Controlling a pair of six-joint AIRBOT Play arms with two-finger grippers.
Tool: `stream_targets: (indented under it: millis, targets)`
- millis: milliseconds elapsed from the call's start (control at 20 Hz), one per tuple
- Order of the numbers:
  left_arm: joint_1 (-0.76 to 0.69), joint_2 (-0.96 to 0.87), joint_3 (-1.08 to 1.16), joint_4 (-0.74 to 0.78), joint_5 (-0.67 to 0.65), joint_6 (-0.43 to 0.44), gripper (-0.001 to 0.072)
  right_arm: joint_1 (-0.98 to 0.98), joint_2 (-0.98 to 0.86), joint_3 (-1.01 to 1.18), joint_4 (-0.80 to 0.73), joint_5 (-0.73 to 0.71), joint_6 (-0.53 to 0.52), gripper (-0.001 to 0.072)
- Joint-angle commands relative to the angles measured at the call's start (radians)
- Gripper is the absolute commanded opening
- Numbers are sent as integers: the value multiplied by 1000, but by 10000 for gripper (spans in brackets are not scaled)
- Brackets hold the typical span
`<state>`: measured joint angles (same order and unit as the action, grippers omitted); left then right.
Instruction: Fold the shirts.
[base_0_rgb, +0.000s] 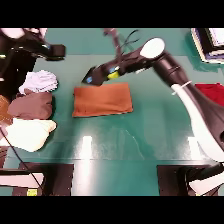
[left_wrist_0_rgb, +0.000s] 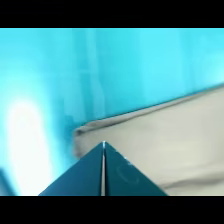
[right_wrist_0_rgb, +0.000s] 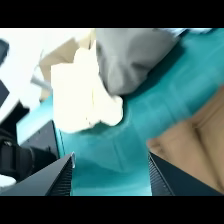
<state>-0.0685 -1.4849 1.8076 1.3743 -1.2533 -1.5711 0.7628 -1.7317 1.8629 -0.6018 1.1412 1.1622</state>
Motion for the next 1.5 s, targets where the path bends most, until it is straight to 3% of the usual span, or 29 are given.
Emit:
stream_targets:
  millis: [0,250,450,700,950,1350,1400,1450]
  targets:
    - [48,51,1,20,-43,9,24,27,-10,1,-99,66,-27,500]
    - [48,49,-8,-34,-73,8,24,-174,49,-6,-372,239,90,499]
    - [48,49,-8,-48,-75,9,25,-403,76,-175,-349,235,164,499]
    - [48,49,-8,-48,-70,9,25,-575,36,-449,-172,159,155,514]
    - [48,42,-10,-48,-71,35,25,-512,-95,-500,44,94,101,514]
    - [48,42,-11,-61,-73,35,25,-314,-272,-298,60,74,166,508]
    - [48,42,-11,-78,-73,35,25,-299,-280,-278,60,76,165,468]
    - [48,42,-11,-106,-73,42,25,-287,-280,-260,57,72,163,300]
